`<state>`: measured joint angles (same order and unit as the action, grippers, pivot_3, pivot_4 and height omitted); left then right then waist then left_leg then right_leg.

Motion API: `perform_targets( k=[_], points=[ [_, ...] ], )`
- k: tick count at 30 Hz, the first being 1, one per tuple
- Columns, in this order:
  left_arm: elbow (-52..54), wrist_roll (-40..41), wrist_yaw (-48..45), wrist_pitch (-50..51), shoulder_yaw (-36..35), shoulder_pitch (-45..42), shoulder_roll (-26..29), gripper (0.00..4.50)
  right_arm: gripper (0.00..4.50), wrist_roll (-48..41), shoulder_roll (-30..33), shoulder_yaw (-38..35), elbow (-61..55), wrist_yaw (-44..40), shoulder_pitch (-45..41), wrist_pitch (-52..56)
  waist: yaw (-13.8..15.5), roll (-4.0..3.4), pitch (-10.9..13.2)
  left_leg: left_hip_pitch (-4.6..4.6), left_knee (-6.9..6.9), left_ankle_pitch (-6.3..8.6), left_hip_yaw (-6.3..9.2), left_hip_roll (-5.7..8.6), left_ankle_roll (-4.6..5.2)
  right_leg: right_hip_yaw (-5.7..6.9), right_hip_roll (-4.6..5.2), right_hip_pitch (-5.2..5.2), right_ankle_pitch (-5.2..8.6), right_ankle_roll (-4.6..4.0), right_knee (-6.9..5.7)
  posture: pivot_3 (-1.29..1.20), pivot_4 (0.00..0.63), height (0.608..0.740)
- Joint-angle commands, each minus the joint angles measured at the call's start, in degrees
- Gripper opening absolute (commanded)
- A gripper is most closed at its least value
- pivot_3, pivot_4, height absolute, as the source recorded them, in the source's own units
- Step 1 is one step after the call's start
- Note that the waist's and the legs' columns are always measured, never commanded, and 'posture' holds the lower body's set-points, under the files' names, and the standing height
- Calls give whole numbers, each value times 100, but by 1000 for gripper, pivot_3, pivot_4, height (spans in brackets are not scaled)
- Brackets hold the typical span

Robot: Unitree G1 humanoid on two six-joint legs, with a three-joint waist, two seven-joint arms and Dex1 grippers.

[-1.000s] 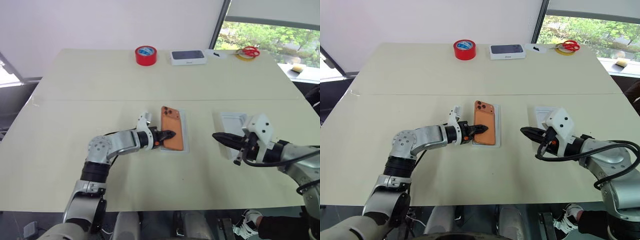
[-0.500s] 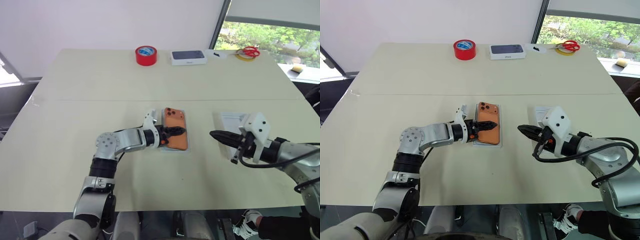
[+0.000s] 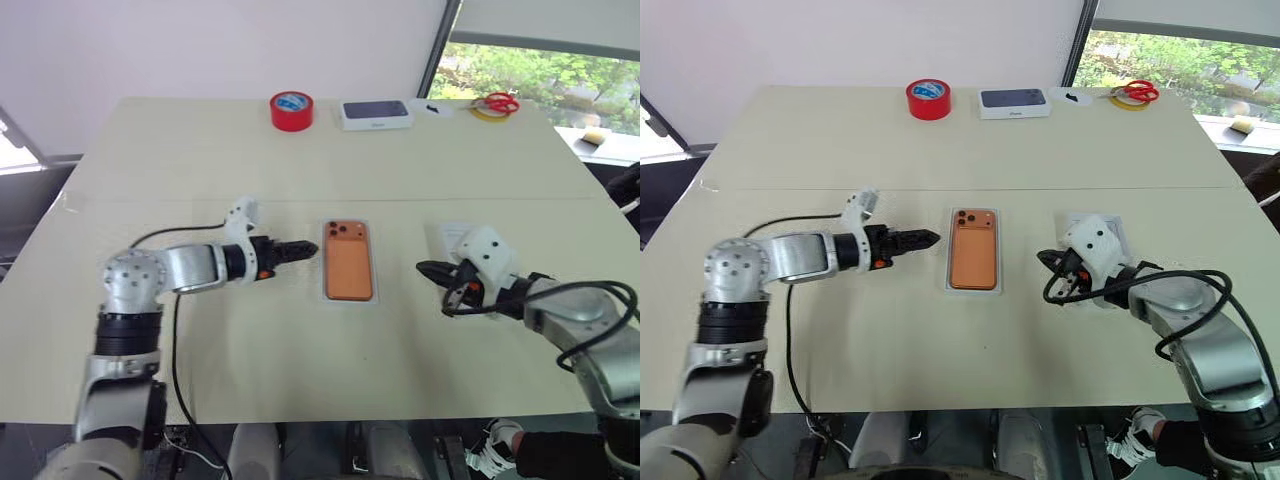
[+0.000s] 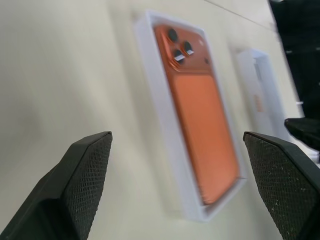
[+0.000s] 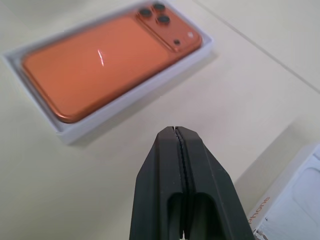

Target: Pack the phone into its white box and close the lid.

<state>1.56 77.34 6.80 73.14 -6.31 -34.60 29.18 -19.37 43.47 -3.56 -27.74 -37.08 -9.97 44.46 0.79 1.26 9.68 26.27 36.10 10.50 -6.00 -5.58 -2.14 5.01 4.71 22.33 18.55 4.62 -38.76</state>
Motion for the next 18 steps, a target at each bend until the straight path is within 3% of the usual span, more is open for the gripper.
perform_targets(
  k=[1,4,7,13,18],
  points=[
    [511,-882,-669,-319,401,26,245,3115,0,167,-172,246,136,323,-368,243,2,-2,0,0,0,0,-1,1,0,0,2,0,0,0,0,0,150,730],
    [761,-2019,-1282,-729,1299,60,546,1645,0,480,-396,726,422,602,-712,362,-8,-3,0,0,-4,-1,-3,0,-1,0,0,3,0,0,0,0,150,730],
    [589,-2856,-1644,-1073,1909,-65,407,60,0,903,-646,1209,719,964,-1059,476,-5,-4,0,2,-6,-1,-8,0,-3,0,0,10,0,-1,0,0,150,730],
    [181,-3865,-2135,-1404,2499,-260,-275,60,0,1287,-1258,1668,1124,1356,-1503,728,-1,-4,0,15,0,-2,-8,-1,-2,0,0,17,0,0,0,0,150,730],
    [117,-4292,-2469,-1360,2671,-323,-699,60,0,1313,-1357,1772,989,1292,-1548,831,4,-7,-3,12,3,-2,-9,-1,-2,1,0,13,-1,1,-3,0,150,730]
  ],
)
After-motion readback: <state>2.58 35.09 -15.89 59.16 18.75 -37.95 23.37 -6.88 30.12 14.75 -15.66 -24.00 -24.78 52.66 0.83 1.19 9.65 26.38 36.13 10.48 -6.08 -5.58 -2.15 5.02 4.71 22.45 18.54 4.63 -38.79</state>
